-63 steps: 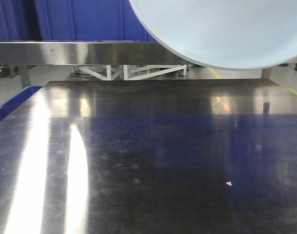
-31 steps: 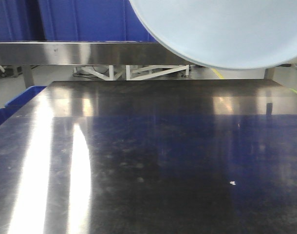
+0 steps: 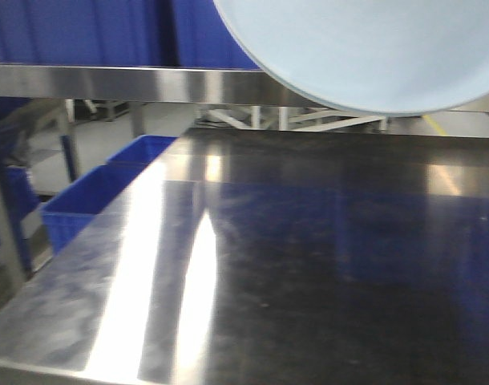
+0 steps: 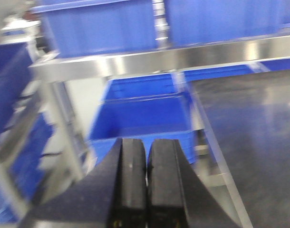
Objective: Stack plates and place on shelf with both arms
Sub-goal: 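Hold the plates aloft in the right gripper while driving to the bin shelf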
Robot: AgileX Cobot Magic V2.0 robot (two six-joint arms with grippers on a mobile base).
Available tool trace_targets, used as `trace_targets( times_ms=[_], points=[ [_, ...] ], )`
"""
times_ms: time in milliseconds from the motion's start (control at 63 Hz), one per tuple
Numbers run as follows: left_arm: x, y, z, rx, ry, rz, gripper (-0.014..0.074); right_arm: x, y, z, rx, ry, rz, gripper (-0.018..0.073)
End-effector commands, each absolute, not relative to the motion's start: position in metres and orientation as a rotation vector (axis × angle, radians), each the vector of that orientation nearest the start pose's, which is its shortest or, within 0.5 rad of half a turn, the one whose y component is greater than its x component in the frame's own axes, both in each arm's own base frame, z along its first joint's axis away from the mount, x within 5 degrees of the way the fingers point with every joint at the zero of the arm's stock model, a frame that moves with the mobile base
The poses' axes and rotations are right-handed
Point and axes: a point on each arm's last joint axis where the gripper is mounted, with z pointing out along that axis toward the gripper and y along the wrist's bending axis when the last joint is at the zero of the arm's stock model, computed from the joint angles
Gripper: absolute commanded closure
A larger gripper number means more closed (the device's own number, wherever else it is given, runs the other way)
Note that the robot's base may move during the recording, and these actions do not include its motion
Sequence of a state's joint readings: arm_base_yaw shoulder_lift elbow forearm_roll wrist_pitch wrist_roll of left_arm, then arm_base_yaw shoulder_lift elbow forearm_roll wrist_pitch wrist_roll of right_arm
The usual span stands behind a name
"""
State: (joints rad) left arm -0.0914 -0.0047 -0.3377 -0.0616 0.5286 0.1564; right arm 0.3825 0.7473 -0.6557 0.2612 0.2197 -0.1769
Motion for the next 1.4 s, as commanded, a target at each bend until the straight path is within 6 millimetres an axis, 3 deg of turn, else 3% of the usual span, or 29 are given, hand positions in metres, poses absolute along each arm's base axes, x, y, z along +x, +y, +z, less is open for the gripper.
trace_targets(
  times_ms=[0,1382],
  points=[
    [0.0277,-0.0050,0.2908,0.164,1.568,-0.023,0.0512,0.1447,0.0605,0.3676,-0.261,1.632,0.382,0.0502],
    [0.0277,-0.0050,0.2908,0.164,1.568,-0.023,0.0512,0.1447,0.0605,0.3676,-0.261,1.632,0.382,0.0502]
  ],
)
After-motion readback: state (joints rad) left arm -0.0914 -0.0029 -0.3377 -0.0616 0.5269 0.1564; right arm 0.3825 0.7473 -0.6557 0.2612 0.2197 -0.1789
